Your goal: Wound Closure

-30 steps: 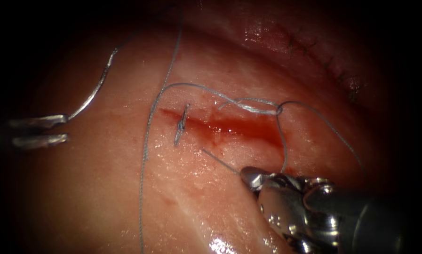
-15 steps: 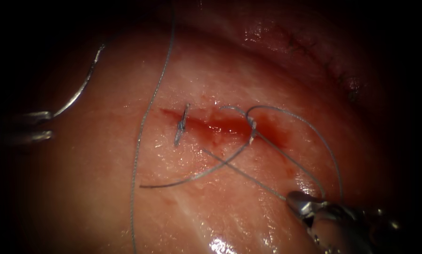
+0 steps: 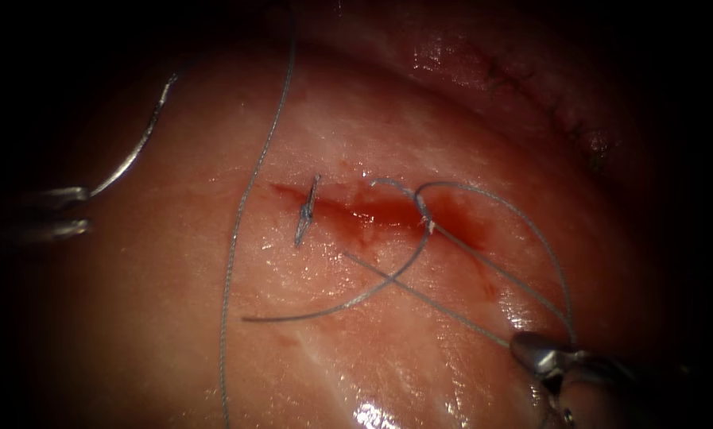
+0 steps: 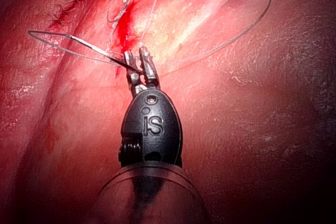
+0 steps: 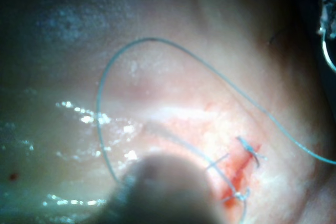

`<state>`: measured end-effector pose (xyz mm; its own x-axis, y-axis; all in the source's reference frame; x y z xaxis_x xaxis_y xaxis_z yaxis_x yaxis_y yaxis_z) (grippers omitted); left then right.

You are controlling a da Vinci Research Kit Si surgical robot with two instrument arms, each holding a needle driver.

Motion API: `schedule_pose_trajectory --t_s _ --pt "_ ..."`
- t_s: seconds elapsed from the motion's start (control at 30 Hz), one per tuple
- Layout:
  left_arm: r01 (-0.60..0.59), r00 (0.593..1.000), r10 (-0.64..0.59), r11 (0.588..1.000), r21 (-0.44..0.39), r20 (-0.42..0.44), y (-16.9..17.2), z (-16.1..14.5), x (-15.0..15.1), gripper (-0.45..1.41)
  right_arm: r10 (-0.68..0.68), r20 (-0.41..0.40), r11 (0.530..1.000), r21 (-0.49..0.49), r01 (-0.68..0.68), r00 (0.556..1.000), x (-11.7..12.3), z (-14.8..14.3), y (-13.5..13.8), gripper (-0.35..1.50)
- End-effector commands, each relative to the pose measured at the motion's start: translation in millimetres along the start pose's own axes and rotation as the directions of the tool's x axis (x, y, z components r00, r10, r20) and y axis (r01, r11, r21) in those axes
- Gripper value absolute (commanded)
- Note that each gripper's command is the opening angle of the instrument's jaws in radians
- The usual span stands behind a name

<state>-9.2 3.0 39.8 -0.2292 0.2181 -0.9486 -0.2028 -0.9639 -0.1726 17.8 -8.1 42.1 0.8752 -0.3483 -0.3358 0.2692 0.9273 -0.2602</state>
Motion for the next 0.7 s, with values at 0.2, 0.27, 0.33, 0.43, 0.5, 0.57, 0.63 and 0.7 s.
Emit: schedule_pose_trajectory --t_s 0.2,0.27,0.33,0.43,0.5,0.57,0.63,0.7 --pt "0.004 1.000 -0.004 1.000 -0.001 0.000 0.6 0.7 -0.7 -0.45 0.074 -0.015 0.996 -0.055 -0.075 0.997 0.8 0.0 -0.1 0.09" --pt "0.004 1.000 -0.004 1.000 -0.001 0.000 0.6 0.7 -0.7 -0.45 0.080 -0.025 0.993 -0.081 -0.082 0.996 1.0 0.0 0.3 0.69" --pt "0.003 1.000 -0.003 1.000 -0.001 -0.001 0.6 0.6 -0.8 -0.45 0.123 -0.055 0.983 -0.130 -0.129 0.991 1.1 0.0 0.7 1.25" --pt "0.003 1.000 -0.003 1.000 -0.002 -0.001 0.6 0.6 -0.8 -0.45 0.157 -0.111 0.967 -0.184 -0.176 0.981 1.0 -0.9 1.1 1.46" --pt "0.003 1.000 -0.003 1.000 -0.002 -0.001 0.6 0.6 -0.8 -0.45 0.182 -0.168 0.964 -0.165 -0.210 0.969 0.6 -2.3 0.8 1.46" --pt "0.003 1.000 -0.003 1.000 -0.003 -0.001 0.5 0.5 -0.9 -0.45 0.327 -0.302 0.931 -0.057 -0.359 0.896 -2.1 -7.2 0.1 1.36" --pt "0.003 1.000 -0.003 1.000 -0.003 -0.001 0.5 0.6 -0.9 -0.45 0.384 -0.356 0.910 -0.009 -0.414 0.852 -3.4 -8.9 0.1 1.35" --pt "0.002 1.000 -0.002 1.000 -0.003 -0.002 0.5 0.6 -1.0 -0.45 0.464 -0.477 0.866 0.068 -0.495 0.746 -5.9 -11.5 0.4 1.31"
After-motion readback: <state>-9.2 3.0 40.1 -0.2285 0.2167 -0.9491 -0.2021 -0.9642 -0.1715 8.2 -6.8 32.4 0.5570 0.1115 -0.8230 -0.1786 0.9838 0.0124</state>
